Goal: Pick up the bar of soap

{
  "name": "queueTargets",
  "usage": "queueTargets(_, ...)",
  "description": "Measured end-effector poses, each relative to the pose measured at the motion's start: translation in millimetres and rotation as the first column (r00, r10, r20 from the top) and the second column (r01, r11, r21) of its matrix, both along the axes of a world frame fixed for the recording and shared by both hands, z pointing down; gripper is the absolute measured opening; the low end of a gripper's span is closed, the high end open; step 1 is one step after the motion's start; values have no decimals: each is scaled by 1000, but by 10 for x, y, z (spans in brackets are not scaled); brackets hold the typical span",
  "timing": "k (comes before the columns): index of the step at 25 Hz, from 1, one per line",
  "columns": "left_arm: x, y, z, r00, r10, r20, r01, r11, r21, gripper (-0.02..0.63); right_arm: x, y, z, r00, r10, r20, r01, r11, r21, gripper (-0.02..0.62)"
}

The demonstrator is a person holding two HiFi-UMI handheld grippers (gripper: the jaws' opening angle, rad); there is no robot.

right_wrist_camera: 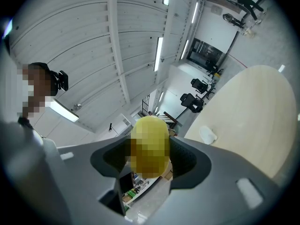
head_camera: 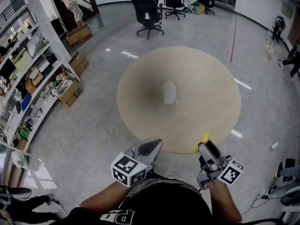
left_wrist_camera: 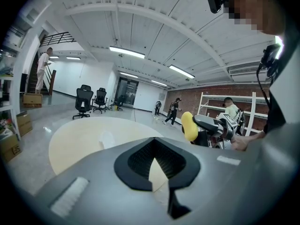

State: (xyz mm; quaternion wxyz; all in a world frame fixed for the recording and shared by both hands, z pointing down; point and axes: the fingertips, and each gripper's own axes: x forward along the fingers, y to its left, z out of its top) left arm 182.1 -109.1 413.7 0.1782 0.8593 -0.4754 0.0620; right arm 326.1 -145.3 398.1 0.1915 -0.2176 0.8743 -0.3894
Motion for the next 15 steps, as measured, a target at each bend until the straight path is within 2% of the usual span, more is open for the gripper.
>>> queueTargets(15,-92,-9,-19,999,-33,-9,33,999,0,6,-1,-83,52,1000,17,-7,-17,1000,-19,262)
